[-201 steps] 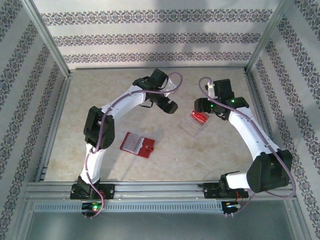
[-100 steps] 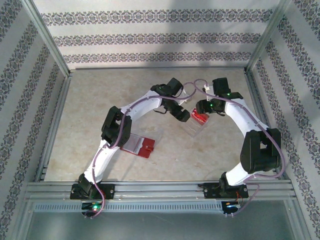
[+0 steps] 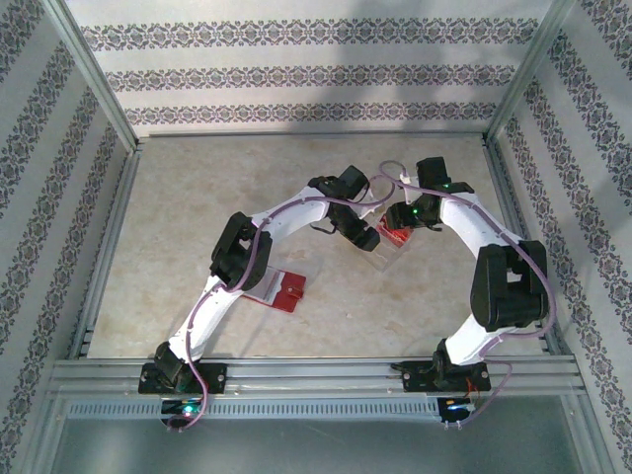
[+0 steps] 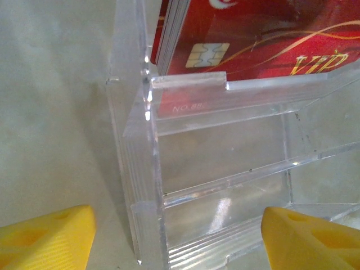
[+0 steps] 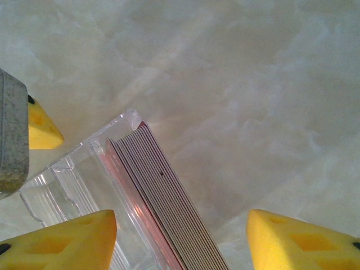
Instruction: Put the credit cards into the card holder
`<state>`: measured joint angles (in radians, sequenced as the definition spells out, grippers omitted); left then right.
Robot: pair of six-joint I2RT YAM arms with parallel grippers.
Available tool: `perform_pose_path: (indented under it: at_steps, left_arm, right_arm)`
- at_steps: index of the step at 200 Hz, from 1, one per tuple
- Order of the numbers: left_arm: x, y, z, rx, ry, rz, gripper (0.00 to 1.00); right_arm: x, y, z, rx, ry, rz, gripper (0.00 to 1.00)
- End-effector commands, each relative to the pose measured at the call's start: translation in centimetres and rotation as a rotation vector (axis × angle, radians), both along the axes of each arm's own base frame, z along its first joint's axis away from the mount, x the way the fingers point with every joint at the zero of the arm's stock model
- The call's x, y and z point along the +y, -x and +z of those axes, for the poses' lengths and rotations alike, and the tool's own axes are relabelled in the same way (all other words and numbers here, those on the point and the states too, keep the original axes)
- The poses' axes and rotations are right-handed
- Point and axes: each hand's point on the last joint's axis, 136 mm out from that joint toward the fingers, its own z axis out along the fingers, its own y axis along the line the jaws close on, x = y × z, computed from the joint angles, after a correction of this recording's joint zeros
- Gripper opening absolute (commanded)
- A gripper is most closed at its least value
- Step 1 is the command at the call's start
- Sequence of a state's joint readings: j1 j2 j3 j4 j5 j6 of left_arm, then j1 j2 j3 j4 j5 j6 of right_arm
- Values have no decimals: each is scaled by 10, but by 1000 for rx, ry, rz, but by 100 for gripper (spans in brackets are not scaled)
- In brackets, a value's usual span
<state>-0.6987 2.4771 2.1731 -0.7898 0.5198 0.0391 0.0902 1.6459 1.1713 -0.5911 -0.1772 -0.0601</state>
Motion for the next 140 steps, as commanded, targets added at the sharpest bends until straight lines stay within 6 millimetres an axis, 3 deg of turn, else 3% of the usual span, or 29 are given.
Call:
perform_pose_path:
  at_steps: [1, 37, 87, 140]
  left_arm:
    - [11, 10, -24, 39, -83, 4, 77]
    - [17, 14, -34, 59, -112, 0, 77]
    - [17, 17, -35, 70, -108, 2, 76]
    - [18, 17, -34, 62, -114, -2, 75]
  right_arm:
    - [-5, 2, -8, 31, 5, -1, 63]
    - [-9, 3, -11, 38, 15, -9, 62]
    - [-16, 5, -18, 63, 61, -19, 62]
    - [-32, 8, -12, 53, 142, -41, 61]
